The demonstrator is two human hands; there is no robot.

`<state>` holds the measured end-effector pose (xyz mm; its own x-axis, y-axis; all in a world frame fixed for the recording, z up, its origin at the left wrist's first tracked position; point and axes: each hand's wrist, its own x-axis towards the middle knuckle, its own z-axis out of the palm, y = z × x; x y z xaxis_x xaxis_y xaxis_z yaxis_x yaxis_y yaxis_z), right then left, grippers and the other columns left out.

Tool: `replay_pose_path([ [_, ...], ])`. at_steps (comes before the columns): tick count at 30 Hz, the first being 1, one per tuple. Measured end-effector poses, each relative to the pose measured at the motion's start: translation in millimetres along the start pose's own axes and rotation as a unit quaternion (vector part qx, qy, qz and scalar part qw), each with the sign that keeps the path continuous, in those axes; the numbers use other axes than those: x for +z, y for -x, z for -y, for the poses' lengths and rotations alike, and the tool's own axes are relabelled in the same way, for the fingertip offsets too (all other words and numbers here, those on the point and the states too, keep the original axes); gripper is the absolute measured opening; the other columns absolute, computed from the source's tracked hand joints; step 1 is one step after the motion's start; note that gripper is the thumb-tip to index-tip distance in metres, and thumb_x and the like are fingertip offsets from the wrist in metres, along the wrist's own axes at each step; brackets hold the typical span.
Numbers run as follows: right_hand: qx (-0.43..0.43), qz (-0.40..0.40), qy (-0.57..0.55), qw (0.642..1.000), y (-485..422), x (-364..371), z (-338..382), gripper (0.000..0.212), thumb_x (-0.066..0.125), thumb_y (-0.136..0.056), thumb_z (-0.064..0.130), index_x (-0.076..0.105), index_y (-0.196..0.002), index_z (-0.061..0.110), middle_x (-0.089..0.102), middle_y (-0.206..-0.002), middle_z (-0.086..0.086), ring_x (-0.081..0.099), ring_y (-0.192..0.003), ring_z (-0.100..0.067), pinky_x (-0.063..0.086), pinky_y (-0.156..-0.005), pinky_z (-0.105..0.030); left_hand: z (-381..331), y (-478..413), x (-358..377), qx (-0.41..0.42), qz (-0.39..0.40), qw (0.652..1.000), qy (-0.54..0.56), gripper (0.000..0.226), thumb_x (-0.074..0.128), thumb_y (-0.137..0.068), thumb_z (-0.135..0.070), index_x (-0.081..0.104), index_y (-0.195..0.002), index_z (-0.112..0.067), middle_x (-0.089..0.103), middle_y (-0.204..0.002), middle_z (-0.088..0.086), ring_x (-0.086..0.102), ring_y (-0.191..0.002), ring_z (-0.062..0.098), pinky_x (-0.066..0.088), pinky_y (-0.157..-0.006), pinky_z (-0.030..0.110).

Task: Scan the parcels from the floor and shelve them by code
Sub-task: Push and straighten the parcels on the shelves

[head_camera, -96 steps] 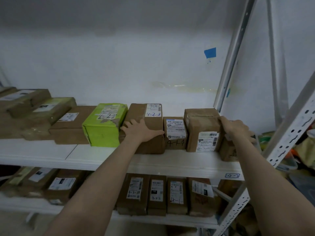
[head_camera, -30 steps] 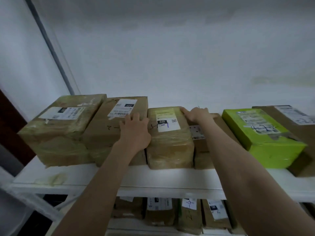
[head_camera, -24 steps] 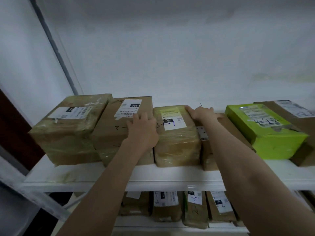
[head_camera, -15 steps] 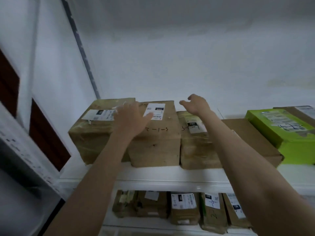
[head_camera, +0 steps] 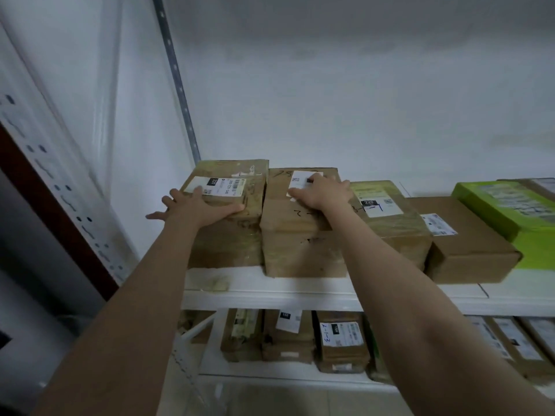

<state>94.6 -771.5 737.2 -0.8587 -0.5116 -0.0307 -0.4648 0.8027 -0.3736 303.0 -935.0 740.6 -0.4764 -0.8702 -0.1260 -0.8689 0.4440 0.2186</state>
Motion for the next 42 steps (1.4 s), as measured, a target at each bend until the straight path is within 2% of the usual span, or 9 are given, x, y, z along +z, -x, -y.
replay_pose_path([
  [7,0.010,-0.008,-0.013,1.000,26,5,11,0.081,0.054,-0.078,0.077,0.046,-0.143,0.030,0.037,-0.152,-0.008,0.020,-0.142,-0.045,0.026,-0.108,-0.057,21,11,-11,0.023,0.029,0.997,-0.065,0.134,0.035,-0.048,-0.103,0.004,-0.160,-0.036,0.002,-0.165,0.018,0.005,-0.151,0.044,0.010,-0.115,0.073],
  [11,-0.005,0.007,-0.105,0.994,28,-1,3,0.082,0.061,-0.070,0.072,0.053,-0.138,0.027,0.046,-0.147,-0.007,0.029,-0.140,-0.040,0.032,-0.110,-0.055,-2,30,-21,0.050,0.004,0.994,-0.096,0.128,0.030,-0.056,-0.101,0.011,-0.160,-0.031,-0.002,-0.167,0.017,-0.004,-0.152,0.044,-0.003,-0.115,0.074],
  [13,-0.024,-0.029,-0.154,0.987,32,-10,-7,0.081,0.058,-0.068,0.069,0.054,-0.136,0.024,0.051,-0.144,-0.005,0.038,-0.137,-0.036,0.034,-0.110,-0.054,-38,50,-25,0.101,-0.046,0.990,-0.090,0.113,0.029,-0.072,-0.095,0.019,-0.160,-0.025,-0.004,-0.167,0.016,-0.008,-0.152,0.043,-0.007,-0.114,0.072],
  [16,-0.045,-0.107,-0.163,0.980,38,-30,-36,0.060,0.057,-0.088,0.051,0.054,-0.137,0.017,0.052,-0.143,-0.004,0.037,-0.138,-0.031,0.029,-0.115,-0.049,-109,81,-23,0.190,-0.103,0.973,-0.080,0.101,0.024,-0.083,-0.088,0.023,-0.159,-0.022,-0.003,-0.168,0.015,-0.010,-0.153,0.041,-0.004,-0.117,0.070],
  [23,0.058,-0.293,-0.173,0.938,47,-88,-185,0.049,0.064,-0.084,0.036,0.059,-0.129,0.018,0.059,-0.132,-0.008,0.044,-0.127,-0.032,0.041,-0.100,-0.041,-272,154,22,0.349,-0.043,0.935,-0.040,0.091,0.031,-0.092,-0.078,0.020,-0.159,-0.018,-0.005,-0.167,0.015,-0.014,-0.153,0.036,-0.003,-0.121,0.061],
  [27,0.136,-0.346,-0.149,0.916,48,-118,-301,0.046,0.061,-0.083,0.034,0.060,-0.128,0.020,0.056,-0.135,-0.009,0.042,-0.128,-0.034,0.036,-0.101,-0.041,-360,183,74,0.387,0.010,0.922,-0.024,0.085,0.041,-0.092,-0.073,0.027,-0.156,-0.018,0.017,-0.163,0.018,0.012,-0.150,0.038,0.018,-0.120,0.054],
  [30,0.176,-0.282,-0.108,0.937,38,-136,-379,0.051,0.057,-0.088,0.042,0.056,-0.135,0.023,0.048,-0.144,-0.010,0.036,-0.134,-0.035,0.036,-0.105,-0.046,-427,202,120,0.392,0.062,0.917,0.030,0.087,0.050,-0.091,-0.069,0.022,-0.157,-0.020,0.033,-0.155,0.020,0.034,-0.142,0.040,0.033,-0.114,0.050],
  [34,0.144,-0.129,-0.093,0.977,21,-140,-448,0.050,0.053,-0.090,0.051,0.059,-0.135,0.029,0.054,-0.141,-0.011,0.044,-0.130,-0.038,0.040,-0.105,-0.043,-491,224,176,0.344,0.118,0.928,0.076,0.099,0.050,-0.087,-0.072,0.007,-0.160,-0.022,0.045,-0.151,0.020,0.040,-0.138,0.044,0.032,-0.113,0.055],
  [42,0.021,-0.113,-0.095,0.989,25,-144,-484,0.042,0.056,-0.089,0.057,0.074,-0.115,0.029,0.074,-0.112,-0.003,0.065,-0.108,-0.028,0.049,-0.082,-0.032,-522,253,201,0.211,0.040,0.969,0.124,0.085,0.029,-0.094,-0.074,0.033,-0.149,-0.010,0.039,-0.146,0.030,0.031,-0.138,0.043,0.026,-0.111,0.046],
])
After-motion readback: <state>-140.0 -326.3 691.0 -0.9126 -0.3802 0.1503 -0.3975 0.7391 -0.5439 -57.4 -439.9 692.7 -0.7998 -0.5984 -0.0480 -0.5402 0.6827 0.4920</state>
